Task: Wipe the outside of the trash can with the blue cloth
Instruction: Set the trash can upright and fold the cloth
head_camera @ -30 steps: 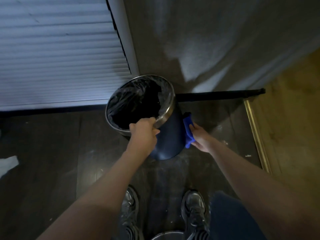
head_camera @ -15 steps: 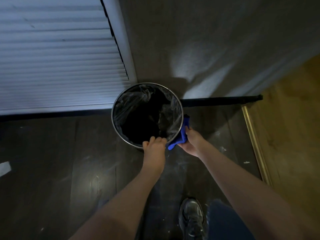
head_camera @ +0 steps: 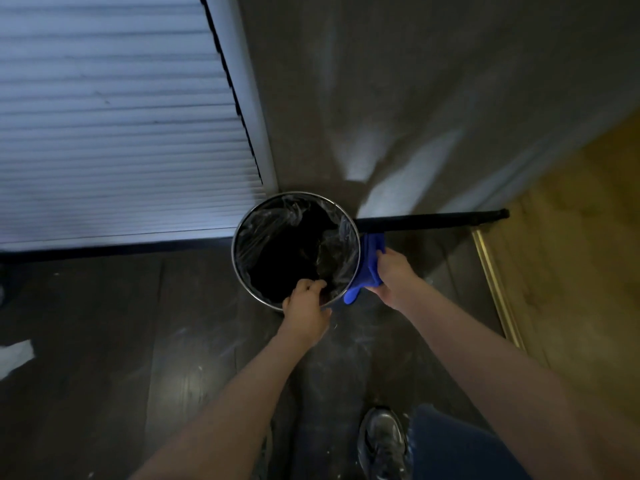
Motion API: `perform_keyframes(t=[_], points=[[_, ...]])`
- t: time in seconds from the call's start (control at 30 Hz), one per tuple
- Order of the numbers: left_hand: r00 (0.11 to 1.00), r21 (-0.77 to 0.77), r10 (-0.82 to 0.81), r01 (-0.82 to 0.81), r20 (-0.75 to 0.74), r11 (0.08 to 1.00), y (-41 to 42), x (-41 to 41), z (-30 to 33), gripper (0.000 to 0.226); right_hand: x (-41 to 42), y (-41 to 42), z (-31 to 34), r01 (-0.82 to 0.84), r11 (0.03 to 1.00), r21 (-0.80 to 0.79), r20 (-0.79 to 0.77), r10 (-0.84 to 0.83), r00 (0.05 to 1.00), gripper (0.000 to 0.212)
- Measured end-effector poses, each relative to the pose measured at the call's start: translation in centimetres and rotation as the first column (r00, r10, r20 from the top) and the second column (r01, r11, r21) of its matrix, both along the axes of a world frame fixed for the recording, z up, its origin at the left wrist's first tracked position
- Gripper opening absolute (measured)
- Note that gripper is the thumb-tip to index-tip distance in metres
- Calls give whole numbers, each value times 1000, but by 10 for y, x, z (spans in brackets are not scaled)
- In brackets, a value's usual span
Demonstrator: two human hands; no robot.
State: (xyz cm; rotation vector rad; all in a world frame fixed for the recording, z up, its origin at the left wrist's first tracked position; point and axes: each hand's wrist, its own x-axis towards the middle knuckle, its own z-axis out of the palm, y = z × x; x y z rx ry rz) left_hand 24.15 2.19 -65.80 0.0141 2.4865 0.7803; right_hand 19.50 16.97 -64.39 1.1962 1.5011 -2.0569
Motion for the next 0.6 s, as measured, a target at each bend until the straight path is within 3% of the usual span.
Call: perform_keyframes(t=[0.13, 0.2, 0.27, 0.33, 0.4, 0.5, 0.6], points=[[961, 195, 274, -261, -41, 945, -4, -19, 49, 44, 1, 10, 37, 84, 982, -170, -83, -99, 992, 32], [902, 327, 421, -427, 93, 843, -4, -29, 77, 36, 3, 14, 61, 76, 943, -324, -133, -125, 983, 30], [825, 454, 466, -565, 320, 689, -2, -36, 103, 37, 7, 17, 82, 23, 900, -436, -188, -116, 975, 33], [732, 490, 417, -675, 539, 552, -5, -40, 125, 47, 12, 18, 101, -16, 854, -521, -216, -114, 970, 34], [690, 519, 343, -714, 638, 470, -14, -41, 141, 57, 18, 16, 124, -56, 809, -585, -243, -109, 964, 31], [714, 620, 192, -687, 673, 378, -29, -38, 161, 71, 25, 9, 151, -106, 764, -636, -277, -97, 956, 38], [768, 726, 107, -633, 631, 268, -38, -35, 183, 50, 30, 6, 166, -165, 758, -632, -320, -61, 946, 43]])
